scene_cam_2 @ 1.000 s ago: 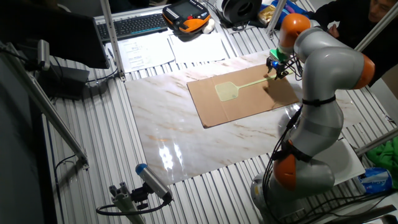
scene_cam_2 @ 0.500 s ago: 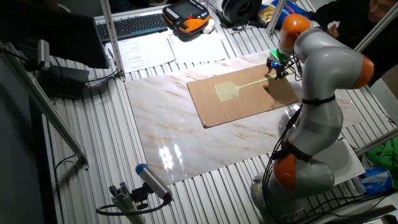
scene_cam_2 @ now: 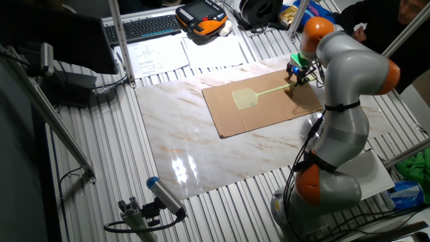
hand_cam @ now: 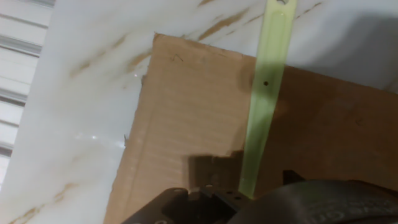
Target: Swat with a flyswatter
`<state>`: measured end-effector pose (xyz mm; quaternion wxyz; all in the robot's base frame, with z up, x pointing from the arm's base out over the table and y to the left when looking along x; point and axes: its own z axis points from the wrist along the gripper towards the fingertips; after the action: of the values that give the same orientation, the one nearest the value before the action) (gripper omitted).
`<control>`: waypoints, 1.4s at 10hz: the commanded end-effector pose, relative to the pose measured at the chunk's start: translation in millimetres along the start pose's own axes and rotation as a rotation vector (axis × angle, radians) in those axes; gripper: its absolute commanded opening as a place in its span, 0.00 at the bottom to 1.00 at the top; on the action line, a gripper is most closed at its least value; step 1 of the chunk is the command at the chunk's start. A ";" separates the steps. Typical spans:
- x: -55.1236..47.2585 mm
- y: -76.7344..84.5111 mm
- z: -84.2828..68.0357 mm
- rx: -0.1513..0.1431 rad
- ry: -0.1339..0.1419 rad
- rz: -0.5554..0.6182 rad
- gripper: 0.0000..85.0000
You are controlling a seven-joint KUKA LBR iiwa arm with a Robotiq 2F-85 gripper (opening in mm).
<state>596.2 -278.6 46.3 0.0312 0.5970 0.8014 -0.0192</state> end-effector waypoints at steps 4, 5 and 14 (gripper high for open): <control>-2.0 0.0 8.0 0.002 0.005 -0.003 0.40; -2.0 0.6 10.1 0.002 0.005 -0.003 0.40; -6.6 -4.7 17.0 -0.063 0.023 -0.028 0.00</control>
<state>594.1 -287.6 30.0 0.0403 0.5842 0.8105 0.0124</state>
